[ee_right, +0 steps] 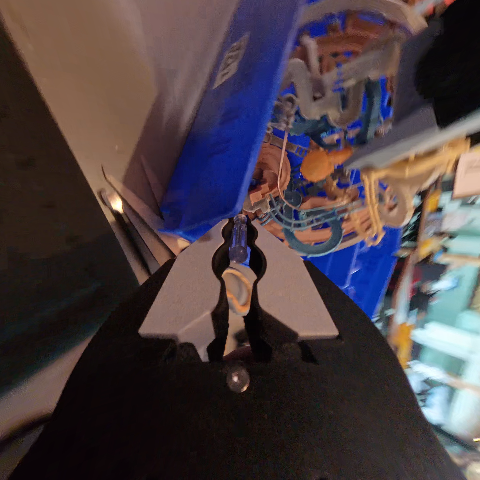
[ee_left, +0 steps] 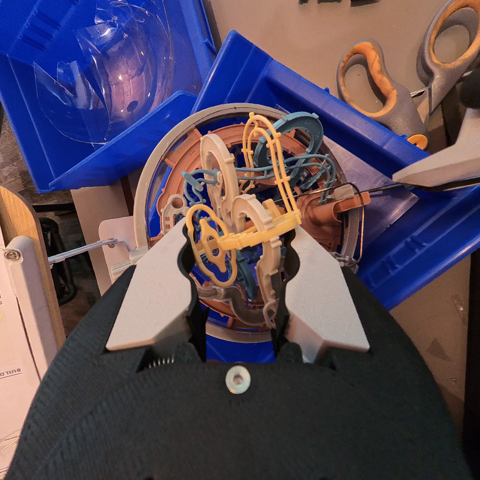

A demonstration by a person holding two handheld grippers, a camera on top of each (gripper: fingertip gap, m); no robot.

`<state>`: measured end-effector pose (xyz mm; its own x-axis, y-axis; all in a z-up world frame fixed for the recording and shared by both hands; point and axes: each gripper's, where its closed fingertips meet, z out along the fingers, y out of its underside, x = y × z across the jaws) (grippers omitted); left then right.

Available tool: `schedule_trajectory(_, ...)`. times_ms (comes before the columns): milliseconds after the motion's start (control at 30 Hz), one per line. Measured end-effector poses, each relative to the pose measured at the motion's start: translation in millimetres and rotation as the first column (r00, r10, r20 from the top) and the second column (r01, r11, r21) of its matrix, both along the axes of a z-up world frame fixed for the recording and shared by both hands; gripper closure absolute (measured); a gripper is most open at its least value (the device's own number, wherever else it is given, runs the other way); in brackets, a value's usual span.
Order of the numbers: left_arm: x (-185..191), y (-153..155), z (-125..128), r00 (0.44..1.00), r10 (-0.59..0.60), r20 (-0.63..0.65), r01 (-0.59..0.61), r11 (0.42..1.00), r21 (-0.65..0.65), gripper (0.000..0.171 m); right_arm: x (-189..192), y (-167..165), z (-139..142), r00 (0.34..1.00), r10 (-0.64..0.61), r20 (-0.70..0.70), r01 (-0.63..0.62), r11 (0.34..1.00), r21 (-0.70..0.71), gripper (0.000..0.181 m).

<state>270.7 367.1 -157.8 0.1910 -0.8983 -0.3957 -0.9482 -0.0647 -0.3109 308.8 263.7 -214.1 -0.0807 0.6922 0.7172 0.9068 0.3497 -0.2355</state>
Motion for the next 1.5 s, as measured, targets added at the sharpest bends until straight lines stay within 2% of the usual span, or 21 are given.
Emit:
schedule_trajectory(67, -1, 3, 0, 1.000, 0.012, -0.006, -0.012, 1.000, 0.015, 0.105, 1, 2, 0, 0.968, 0.141, 0.210, -0.167, 0.980, 0.111, 0.174)
schedule_trajectory(133, -3, 7, 0, 0.999, 0.035, -0.005, -0.035, 0.999, 0.024, 0.104, 1, 7, 0, 0.887, 0.221, 0.406, -0.316, 0.931, 0.184, 0.175)
schedule_trajectory(200, -3, 9, 0, 0.999, 0.036, 0.002, -0.036, 0.999, 0.023, 0.105, 0, 8, 2, 0.815, 0.263, 0.516, -0.400, 0.900, 0.173, 0.175)
schedule_trajectory(233, -3, 9, 0, 0.999, 0.035, 0.014, -0.035, 0.999, 0.016, 0.105, 1, 7, 6, 0.804, 0.268, 0.531, -0.397, 0.907, 0.143, 0.175)
schedule_trajectory(300, -3, 10, 0, 0.999, 0.035, 0.027, -0.035, 0.999, 0.008, 0.104, 3, 7, 21, 0.846, 0.230, 0.480, -0.318, 0.942, 0.108, 0.175)
schedule_trajectory(333, -3, 10, 1, 0.999, 0.034, 0.033, -0.034, 0.999, 0.003, 0.104, 5, 10, 29, 0.893, 0.169, 0.418, -0.231, 0.967, 0.104, 0.174)
schedule_trajectory(400, -4, 10, 1, 0.999, 0.034, 0.036, -0.034, 0.999, -0.001, 0.104, 13, 11, 35, 0.981, -0.008, 0.196, 0.014, 1.000, -0.026, 0.175)
schedule_trajectory(433, -4, 10, 1, 0.999, 0.033, 0.037, -0.033, 0.999, -0.001, 0.104, 14, 9, 36, 0.994, -0.081, 0.073, 0.088, 0.992, -0.094, 0.175)
schedule_trajectory(467, -3, 10, 1, 0.999, 0.031, 0.036, -0.031, 1.000, -0.001, 0.104, 15, 6, 35, 0.987, -0.152, -0.045, 0.142, 0.973, -0.181, 0.175)
schedule_trajectory(533, -2, 10, 0, 0.999, 0.027, 0.033, -0.027, 1.000, 0.001, 0.104, 14, 3, 34, 0.919, -0.297, -0.259, 0.202, 0.920, -0.336, 0.174)
schedule_trajectory(633, 0, 8, 0, 0.999, 0.023, 0.025, -0.024, 1.000, 0.010, 0.105, 16, 5, 27, 0.792, -0.451, -0.412, 0.241, 0.851, -0.467, 0.174)
schedule_trajectory(767, 2, 7, 0, 1.000, 0.024, 0.016, -0.024, 1.000, 0.019, 0.104, 17, 9, 9, 0.726, -0.542, -0.423, 0.297, 0.802, -0.518, 0.174)
schedule_trajectory(933, 3, 7, 0, 1.000, 0.024, 0.018, -0.024, 1.000, 0.015, 0.104, 15, 13, 6, 0.660, -0.603, -0.449, 0.299, 0.758, -0.579, 0.174)
schedule_trajectory(1300, 2, 8, -1, 0.999, 0.019, 0.038, -0.019, 1.000, -0.001, 0.104, 11, 13, 3, 0.629, -0.618, -0.471, 0.287, 0.749, -0.598, 0.174)
schedule_trajectory(1433, 2, 8, -1, 0.999, 0.022, 0.036, -0.022, 1.000, 0.000, 0.104, 10, 14, 3, 0.604, -0.655, -0.454, 0.303, 0.716, -0.629, 0.174)
schedule_trajectory(1500, 2, 8, -1, 0.999, 0.024, 0.035, -0.024, 1.000, 0.000, 0.104, 10, 14, 3, 0.621, -0.643, -0.448, 0.313, 0.727, -0.611, 0.174)
